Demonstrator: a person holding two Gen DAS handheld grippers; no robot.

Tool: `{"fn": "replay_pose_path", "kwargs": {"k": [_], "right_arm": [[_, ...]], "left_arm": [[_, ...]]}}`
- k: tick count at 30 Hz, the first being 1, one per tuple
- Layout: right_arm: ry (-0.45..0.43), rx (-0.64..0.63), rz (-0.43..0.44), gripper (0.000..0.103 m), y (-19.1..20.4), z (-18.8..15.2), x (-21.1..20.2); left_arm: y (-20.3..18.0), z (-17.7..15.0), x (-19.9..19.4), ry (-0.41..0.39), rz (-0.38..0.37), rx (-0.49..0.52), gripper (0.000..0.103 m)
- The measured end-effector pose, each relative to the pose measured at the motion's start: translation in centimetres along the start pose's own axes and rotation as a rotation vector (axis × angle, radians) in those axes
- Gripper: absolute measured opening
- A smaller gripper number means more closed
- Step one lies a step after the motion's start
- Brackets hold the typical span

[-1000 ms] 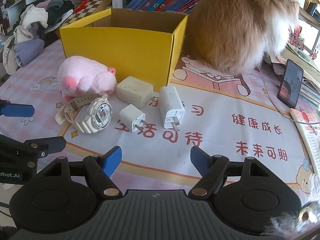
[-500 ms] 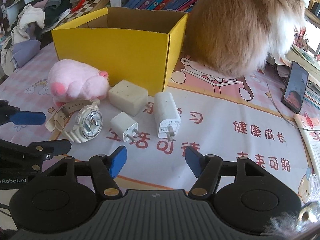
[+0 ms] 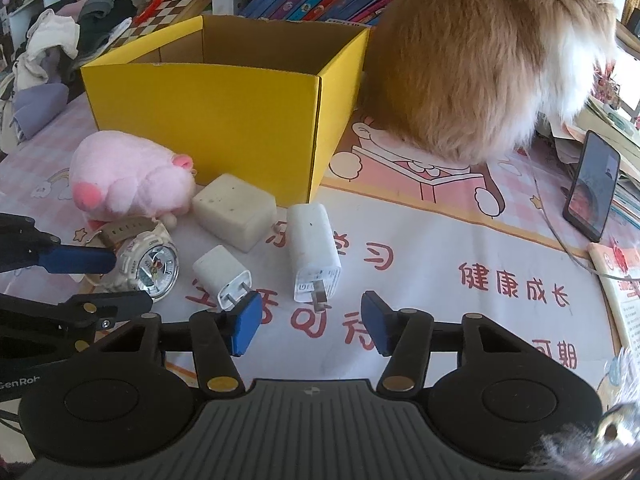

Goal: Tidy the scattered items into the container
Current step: 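Close the left tool on the watch case while the right tool grips the tall white charger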

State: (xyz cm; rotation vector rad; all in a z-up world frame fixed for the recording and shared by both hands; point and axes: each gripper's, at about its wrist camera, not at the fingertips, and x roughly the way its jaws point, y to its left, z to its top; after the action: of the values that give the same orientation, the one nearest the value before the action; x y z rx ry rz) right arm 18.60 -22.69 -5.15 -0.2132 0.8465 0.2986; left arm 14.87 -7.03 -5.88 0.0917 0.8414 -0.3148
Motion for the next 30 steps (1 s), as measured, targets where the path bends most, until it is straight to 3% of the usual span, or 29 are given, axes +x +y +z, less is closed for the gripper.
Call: {"fn": "replay_pose_path", "kwargs": {"k": [20, 30], "right_arm": [[0.017, -0.029, 0.025, 0.042, 0.2, 2.0, 2.5], [0.041, -0.026, 0.007, 0.026, 0.1, 2.3, 3.7]], "left_arm": [[0.1, 0.7, 1.4, 0.042, -0.038, -0.004, 0.022], [0.3, 0.5, 1.7, 0.055, -0.062, -0.007, 0.021]]}}
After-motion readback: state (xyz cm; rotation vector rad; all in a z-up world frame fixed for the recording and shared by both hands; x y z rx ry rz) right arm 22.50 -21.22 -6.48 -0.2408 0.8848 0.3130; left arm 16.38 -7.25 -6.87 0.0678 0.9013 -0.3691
